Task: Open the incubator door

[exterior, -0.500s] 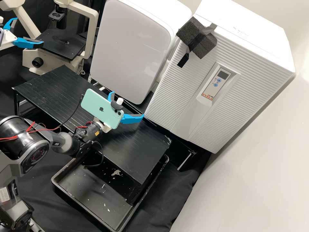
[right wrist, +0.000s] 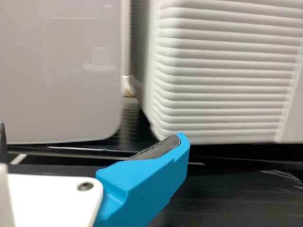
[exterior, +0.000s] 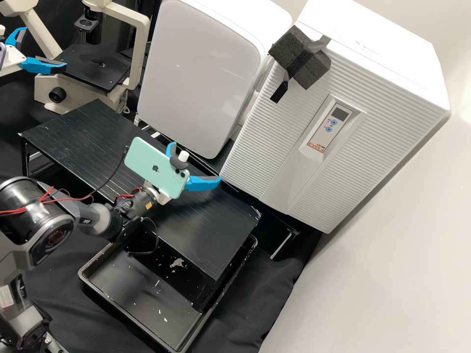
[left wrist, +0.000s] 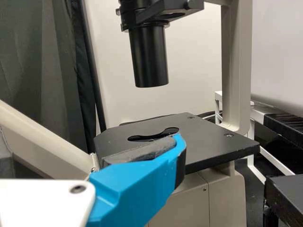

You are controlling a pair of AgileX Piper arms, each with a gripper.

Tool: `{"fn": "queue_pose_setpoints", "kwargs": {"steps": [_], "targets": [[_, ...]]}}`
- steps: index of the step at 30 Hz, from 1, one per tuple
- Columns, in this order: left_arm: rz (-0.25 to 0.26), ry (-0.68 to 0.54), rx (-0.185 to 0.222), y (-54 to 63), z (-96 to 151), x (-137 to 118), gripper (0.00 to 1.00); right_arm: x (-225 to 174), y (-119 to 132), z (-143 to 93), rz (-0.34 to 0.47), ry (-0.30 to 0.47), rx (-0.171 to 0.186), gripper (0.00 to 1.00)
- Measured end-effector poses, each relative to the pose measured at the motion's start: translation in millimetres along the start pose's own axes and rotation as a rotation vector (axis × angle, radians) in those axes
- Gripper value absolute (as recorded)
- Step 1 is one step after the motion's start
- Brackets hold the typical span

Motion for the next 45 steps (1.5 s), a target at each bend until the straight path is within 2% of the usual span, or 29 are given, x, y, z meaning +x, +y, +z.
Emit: {"fn": "queue_pose_setpoints", "kwargs": {"steps": [3, 5, 7, 13, 17, 23, 31, 35, 40, 45], "targets": [[0.000, 0.000, 0.000, 0.0, 0, 0, 1.00, -8, 20, 4, 0.067, -0.014, 0.053, 1.00], [0.000, 0.000, 0.000, 0.0, 0, 0, 1.00, -14, 39, 4, 0.141, -0.002, 0.095, 1.00], [0.000, 0.000, 0.000, 0.0, 0, 0, 1.00, -17, 50, -1, 0.184, 0.025, 0.111, 1.00], [0.000, 0.000, 0.000, 0.0, 0, 0, 1.00, -9, 80, -27, 0.275, 0.124, 0.104, 1.00], [0.000, 0.000, 0.000, 0.0, 0, 0, 1.00, -1, 94, -38, 0.296, 0.145, 0.099, 1.00], [0.000, 0.000, 0.000, 0.0, 0, 0, 1.00, 11, 108, -50, 0.306, 0.124, 0.124, 1.00], [0.000, 0.000, 0.000, 0.0, 0, 0, 1.00, 28, 122, -65, 0.329, 0.097, 0.118, 1.00], [0.000, 0.000, 0.000, 0.0, 0, 0, 1.00, 34, 124, -70, 0.338, 0.085, 0.093, 1.00], [0.000, 0.000, 0.000, 0.0, 0, 0, 1.00, 44, 125, -73, 0.351, 0.061, 0.080, 1.00], [0.000, 0.000, 0.000, 0.0, 0, 0, 1.00, 55, 129, -70, 0.367, 0.014, 0.093, 1.00]]}}
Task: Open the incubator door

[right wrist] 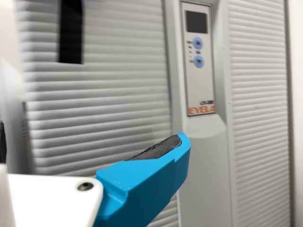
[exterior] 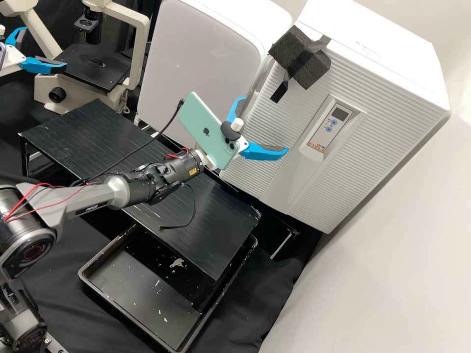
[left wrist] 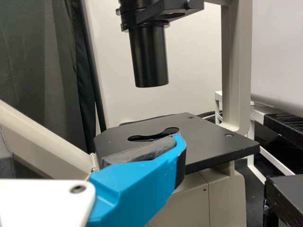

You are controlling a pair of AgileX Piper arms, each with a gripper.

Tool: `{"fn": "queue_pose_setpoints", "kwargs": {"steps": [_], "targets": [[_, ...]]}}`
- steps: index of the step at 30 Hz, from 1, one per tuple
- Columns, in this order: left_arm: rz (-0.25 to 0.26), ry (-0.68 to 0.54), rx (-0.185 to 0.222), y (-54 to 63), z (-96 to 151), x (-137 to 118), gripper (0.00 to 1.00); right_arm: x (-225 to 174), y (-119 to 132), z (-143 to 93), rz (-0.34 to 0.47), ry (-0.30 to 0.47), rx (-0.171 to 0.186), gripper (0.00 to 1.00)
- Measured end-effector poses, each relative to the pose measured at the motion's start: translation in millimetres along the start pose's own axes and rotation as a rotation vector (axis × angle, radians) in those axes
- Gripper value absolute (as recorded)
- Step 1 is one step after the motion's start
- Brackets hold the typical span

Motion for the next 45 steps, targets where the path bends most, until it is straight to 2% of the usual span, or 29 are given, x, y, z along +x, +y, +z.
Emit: {"fn": "queue_pose_setpoints", "kwargs": {"steps": [11, 12, 18, 23, 24, 28, 32, 35, 37, 41, 45], "targets": [[0.000, 0.000, 0.000, 0.0, 0, 0, 1.00, 15, -9, 8, -0.041, -0.053, -0.004, 1.00], [0.000, 0.000, 0.000, 0.0, 0, 0, 1.00, 15, -9, 8, -0.041, -0.052, -0.004, 0.00], [0.000, 0.000, 0.000, 0.0, 0, 0, 1.00, 15, -9, 8, -0.040, -0.063, 0.008, 0.00], [0.000, 0.000, 0.000, 0.0, 0, 0, 1.00, 15, -8, 8, -0.037, -0.063, -0.018, 0.00], [0.000, 0.000, 0.000, 0.0, 0, 0, 1.00, 14, -7, 7, -0.038, -0.064, -0.029, 1.00], [0.000, 0.000, 0.000, 0.0, 0, 0, 1.00, 9, -2, 0, -0.032, -0.092, -0.063, 1.00], [0.000, 0.000, 0.000, 0.0, 0, 0, 1.00, 1, -3, -11, -0.003, -0.157, -0.124, 1.00], [0.000, 0.000, 0.000, 0.0, 0, 0, 1.00, -6, -4, -22, 0.023, -0.206, -0.140, 1.00], [0.000, 0.000, 0.000, 0.0, 0, 0, 1.00, -9, -7, -32, 0.043, -0.233, -0.162, 1.00], [0.000, 0.000, 0.000, 0.0, 0, 0, 1.00, -12, -10, -53, 0.113, -0.283, -0.181, 1.00], [0.000, 0.000, 0.000, 0.0, 0, 0, 1.00, -10, -14, -67, 0.162, -0.310, -0.229, 1.00]]}}
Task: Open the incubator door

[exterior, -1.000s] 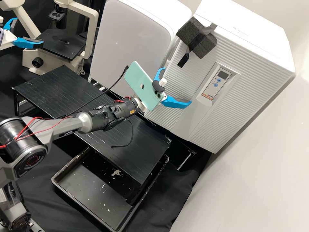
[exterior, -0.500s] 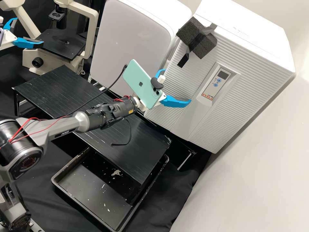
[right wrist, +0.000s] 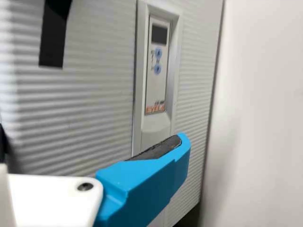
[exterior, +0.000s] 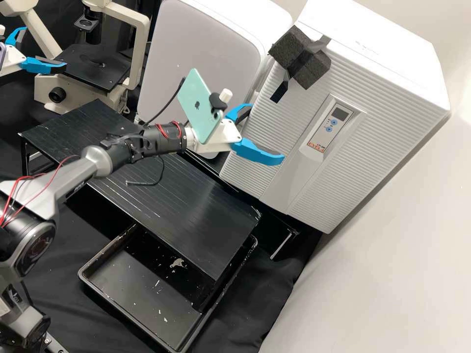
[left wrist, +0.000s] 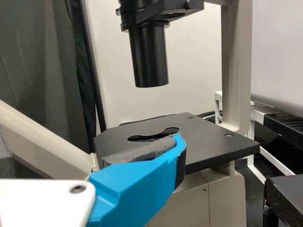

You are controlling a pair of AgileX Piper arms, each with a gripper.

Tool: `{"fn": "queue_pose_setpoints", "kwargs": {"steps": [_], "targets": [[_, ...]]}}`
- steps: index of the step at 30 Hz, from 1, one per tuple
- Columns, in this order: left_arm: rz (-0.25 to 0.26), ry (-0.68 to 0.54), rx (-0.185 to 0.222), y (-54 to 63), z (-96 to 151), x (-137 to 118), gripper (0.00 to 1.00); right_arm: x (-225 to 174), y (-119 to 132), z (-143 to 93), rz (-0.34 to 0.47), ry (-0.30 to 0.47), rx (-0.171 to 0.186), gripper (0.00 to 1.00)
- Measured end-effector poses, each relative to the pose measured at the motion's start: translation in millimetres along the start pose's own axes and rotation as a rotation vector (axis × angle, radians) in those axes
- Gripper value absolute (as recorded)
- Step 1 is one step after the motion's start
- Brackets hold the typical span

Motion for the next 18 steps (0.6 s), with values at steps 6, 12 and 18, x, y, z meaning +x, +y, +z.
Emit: {"fn": "queue_pose_setpoints", "kwargs": {"steps": [6, 12, 18], "targets": [[0.000, 0.000, 0.000, 0.0, 0, 0, 1.00, 2, -7, -15, 0.035, -0.072, -0.023, 1.00], [0.000, 0.000, 0.000, 0.0, 0, 0, 1.00, 7, -13, -24, 0.058, -0.098, -0.046, 1.00], [0.001, 0.000, 0.000, 0.2, 0, 0, 1.00, 7, -14, -26, 0.065, -0.108, -0.043, 1.00]]}}
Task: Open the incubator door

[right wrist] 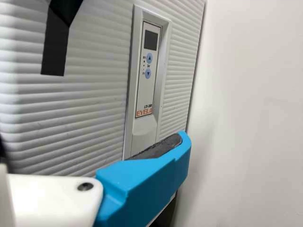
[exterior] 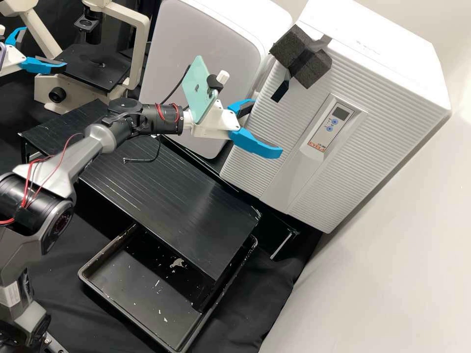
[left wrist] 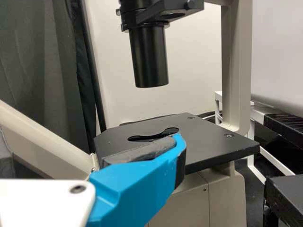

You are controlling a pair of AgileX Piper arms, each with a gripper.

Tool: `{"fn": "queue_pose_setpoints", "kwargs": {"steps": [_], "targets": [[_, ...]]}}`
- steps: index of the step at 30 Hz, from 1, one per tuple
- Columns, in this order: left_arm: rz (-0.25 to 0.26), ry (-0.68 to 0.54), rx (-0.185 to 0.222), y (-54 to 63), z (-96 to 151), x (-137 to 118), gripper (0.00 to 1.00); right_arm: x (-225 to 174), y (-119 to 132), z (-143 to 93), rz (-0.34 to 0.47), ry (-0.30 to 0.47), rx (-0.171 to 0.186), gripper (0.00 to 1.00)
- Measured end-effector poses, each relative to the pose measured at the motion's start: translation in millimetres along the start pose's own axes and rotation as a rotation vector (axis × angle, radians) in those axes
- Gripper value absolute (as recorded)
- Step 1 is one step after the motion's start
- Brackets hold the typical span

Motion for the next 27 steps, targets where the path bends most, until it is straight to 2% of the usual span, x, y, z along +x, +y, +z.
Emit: {"fn": "queue_pose_setpoints", "kwargs": {"steps": [6, 10, 11, 27], "targets": [[0.000, 0.000, 0.000, 0.0, 0.0, 0.0, 1.00, -1.4, -1.2, 0.3, -0.005, 0.002, -0.001, 1.00], [0.000, 0.000, 0.000, 0.0, 0.0, 0.0, 1.00, -4.9, -0.6, 2.5, 0.001, 0.027, -0.021, 1.00], [0.000, 0.000, 0.000, 0.0, 0.0, 0.0, 1.00, -5.2, -0.2, 2.6, 0.003, 0.031, -0.026, 0.00], [0.000, 0.000, 0.000, 0.0, 0.0, 0.0, 1.00, -7.0, 0.5, 1.8, -0.015, 0.057, -0.016, 0.00]]}}
